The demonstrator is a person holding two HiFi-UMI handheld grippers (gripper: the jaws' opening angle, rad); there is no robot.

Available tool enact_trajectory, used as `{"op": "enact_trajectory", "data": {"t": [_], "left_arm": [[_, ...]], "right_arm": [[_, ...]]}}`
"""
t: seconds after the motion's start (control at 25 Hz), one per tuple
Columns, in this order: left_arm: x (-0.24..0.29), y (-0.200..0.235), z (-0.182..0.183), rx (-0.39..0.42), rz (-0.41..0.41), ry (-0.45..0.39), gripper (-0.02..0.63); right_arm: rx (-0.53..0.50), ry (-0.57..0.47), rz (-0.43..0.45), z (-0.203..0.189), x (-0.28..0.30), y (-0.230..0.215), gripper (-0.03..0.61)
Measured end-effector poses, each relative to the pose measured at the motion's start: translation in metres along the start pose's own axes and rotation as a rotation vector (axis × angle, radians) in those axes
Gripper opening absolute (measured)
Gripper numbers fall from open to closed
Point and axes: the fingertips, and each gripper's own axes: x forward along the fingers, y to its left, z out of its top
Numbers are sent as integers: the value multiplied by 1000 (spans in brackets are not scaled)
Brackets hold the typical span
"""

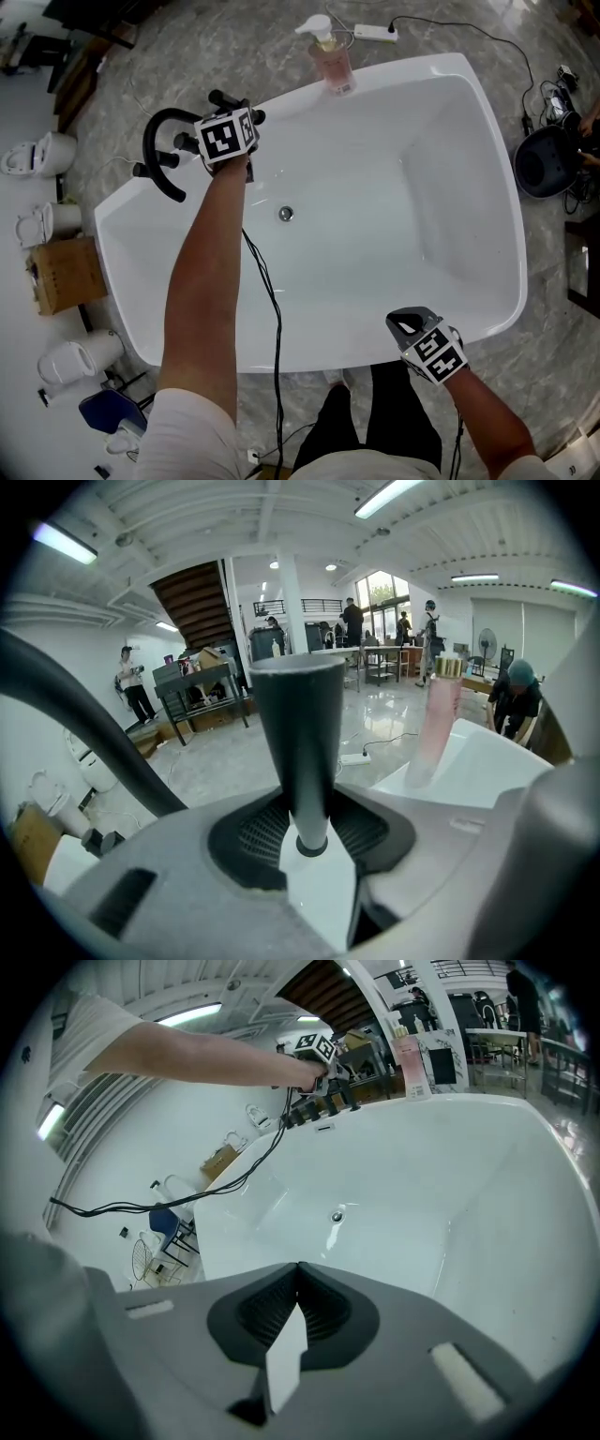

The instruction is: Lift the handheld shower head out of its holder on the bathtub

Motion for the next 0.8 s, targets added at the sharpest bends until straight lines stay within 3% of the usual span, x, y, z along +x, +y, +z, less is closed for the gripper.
{"op": "enact_trajectory", "data": {"t": [0.8], "left_arm": [[-112, -2, 48, 26, -34, -89, 141]], "right_arm": [[-90, -10, 13, 22, -21, 48, 14]]}}
